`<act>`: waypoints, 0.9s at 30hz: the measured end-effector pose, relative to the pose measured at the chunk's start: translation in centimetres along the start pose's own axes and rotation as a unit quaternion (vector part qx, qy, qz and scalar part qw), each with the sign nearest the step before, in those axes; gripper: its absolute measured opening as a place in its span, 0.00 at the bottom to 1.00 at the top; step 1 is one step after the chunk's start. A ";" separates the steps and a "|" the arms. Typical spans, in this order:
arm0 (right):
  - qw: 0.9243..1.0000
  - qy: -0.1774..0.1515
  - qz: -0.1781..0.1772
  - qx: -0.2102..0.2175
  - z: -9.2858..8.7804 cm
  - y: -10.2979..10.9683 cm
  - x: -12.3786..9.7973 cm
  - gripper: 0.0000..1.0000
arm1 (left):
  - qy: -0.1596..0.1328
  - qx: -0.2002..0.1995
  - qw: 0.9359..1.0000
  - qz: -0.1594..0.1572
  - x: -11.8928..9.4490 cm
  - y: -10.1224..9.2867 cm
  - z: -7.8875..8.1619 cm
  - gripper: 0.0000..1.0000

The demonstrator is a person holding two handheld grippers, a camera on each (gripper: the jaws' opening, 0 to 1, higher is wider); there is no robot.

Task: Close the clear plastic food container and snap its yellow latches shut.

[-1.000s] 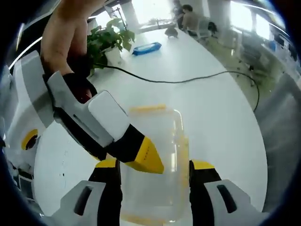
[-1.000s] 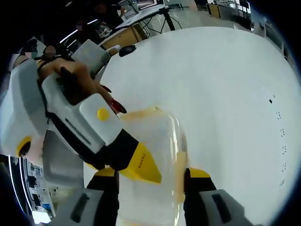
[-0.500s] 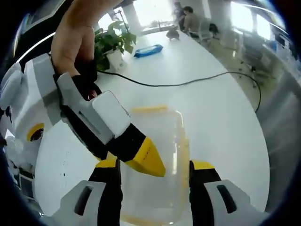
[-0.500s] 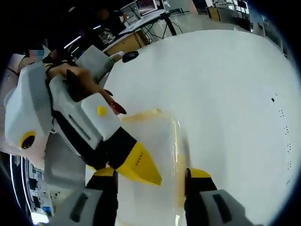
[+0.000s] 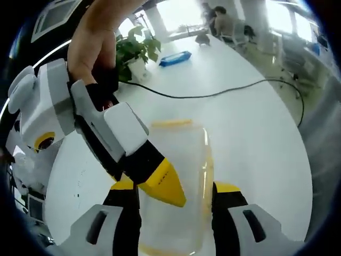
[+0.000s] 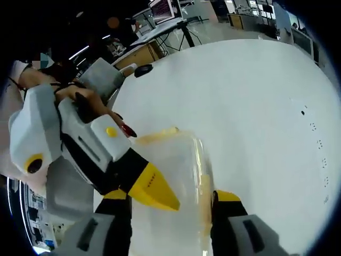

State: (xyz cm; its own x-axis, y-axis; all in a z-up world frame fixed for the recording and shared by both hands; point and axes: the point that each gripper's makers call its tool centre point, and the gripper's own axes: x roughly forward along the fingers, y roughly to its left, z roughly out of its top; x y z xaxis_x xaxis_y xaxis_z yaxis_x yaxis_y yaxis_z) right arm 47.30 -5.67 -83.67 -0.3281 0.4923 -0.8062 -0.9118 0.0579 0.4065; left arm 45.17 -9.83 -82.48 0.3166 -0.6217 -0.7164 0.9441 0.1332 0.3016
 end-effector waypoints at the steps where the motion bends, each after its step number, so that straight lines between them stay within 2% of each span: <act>1: 1.000 -0.003 -0.003 0.000 0.0 0.0 0.0 0.60 | 0.000 0.001 1.000 0.001 -0.1 -0.1 0.1 0.50; 6: 0.999 -0.027 -0.027 0.012 0.4 0.0 -0.1 0.62 | -0.004 0.007 1.000 -0.001 -0.2 -0.1 0.1 0.51; 14: 0.997 -0.047 -0.062 -0.005 0.7 0.2 -0.6 0.63 | 0.005 0.027 1.000 -0.007 -0.3 -0.4 0.2 0.53; 16: 0.994 -0.066 -0.084 -0.002 0.8 0.0 -0.9 0.63 | 0.005 0.017 1.000 -0.011 -0.4 -0.6 0.3 0.56; 18: 0.991 -0.085 -0.107 0.012 0.8 -0.4 -1.2 0.63 | -0.020 -0.037 0.998 -0.040 -0.7 -1.7 1.0 0.59; 19: 0.988 -0.094 -0.121 0.017 0.6 -0.4 -1.5 0.63 | -0.035 -0.079 0.995 -0.049 -1.1 -1.9 1.5 0.60; 20: 0.986 -0.101 -0.132 0.025 0.5 -0.6 -1.7 0.63 | -0.037 -0.094 0.994 -0.049 -1.4 -1.9 1.5 0.59; 22: 0.979 -0.112 -0.161 0.047 0.0 -0.8 -2.3 0.62 | -0.039 -0.088 0.995 -0.036 -2.0 -1.5 1.4 0.59; 24: 0.974 -0.117 -0.186 0.050 -0.4 -0.7 -2.8 0.62 | -0.042 -0.092 0.994 -0.032 -2.5 -1.5 1.4 0.59; 27: 0.968 -0.128 -0.206 0.056 -0.6 0.0 -3.6 0.62 | -0.038 -0.099 0.994 -0.026 -3.3 -1.3 1.3 0.59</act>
State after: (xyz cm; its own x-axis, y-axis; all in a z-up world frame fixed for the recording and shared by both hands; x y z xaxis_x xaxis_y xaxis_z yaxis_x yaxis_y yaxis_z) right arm 48.27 -7.97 -81.03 0.1439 0.6054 -0.7828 -0.9149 0.3829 0.1279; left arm 42.78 -8.95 -79.70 0.2669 -0.6875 -0.6753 0.9607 0.2451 0.1302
